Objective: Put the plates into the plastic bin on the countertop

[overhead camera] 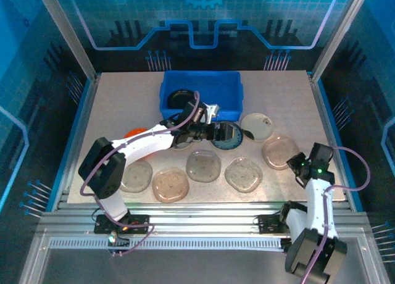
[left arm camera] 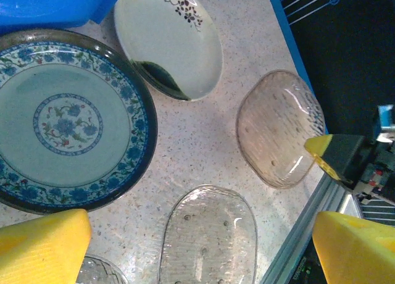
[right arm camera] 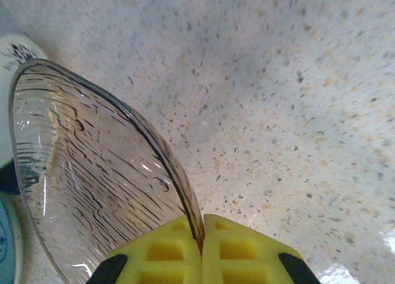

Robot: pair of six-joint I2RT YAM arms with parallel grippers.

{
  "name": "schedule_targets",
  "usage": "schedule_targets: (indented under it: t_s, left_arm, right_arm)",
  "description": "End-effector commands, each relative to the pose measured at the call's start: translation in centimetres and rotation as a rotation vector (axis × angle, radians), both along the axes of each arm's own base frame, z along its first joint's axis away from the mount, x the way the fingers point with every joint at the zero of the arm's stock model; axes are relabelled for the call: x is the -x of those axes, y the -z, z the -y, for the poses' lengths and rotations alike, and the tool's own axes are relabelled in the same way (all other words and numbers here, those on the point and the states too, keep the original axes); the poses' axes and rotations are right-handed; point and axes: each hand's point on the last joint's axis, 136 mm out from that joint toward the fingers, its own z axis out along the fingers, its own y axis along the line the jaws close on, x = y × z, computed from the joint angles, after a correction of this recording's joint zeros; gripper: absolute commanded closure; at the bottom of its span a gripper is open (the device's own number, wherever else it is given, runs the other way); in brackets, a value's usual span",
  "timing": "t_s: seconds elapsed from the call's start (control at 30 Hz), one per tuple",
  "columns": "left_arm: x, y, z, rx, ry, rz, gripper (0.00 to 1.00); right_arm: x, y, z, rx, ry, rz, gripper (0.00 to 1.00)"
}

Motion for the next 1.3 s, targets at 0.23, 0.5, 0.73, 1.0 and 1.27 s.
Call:
schedule_targets:
  t_s: [0.23, 0.5, 0.73, 1.0, 1.27]
  left_arm:
    - [-1.6, -3.6, -3.6, 0.028, -0.053, 0.074, 0.07]
    - [-1.6, -5.5, -7.6, 0.038, -0.117, 0.109, 0.09]
    - [-1.0, -5.8, -8.2, 0.067, -0.112, 0.1, 0.14]
    - [-0.4, -4.7, -8.1, 0.071, -0.098, 0.067, 0.22]
    - [-0.3, -2.5, -8.7, 0.02, -0.112, 0.036, 0.33]
  right_arm:
    - [-1.7, -7.6, -1.3, 0.019, -0.092, 0.125, 1.0]
    - [-5.2, -10.2, -8.3, 0.022, -0.415, 0.129, 1.0]
    - [-7.7, -11.3, -14.6, -0.027, -0.662, 0.14, 1.0]
    - [-9.2, -11.2, -20.6, -0.076, -0.892, 0.138, 1.0]
    - [-10.4, -12.6, -25.2, -0.141, -1.02, 0.206, 1.0]
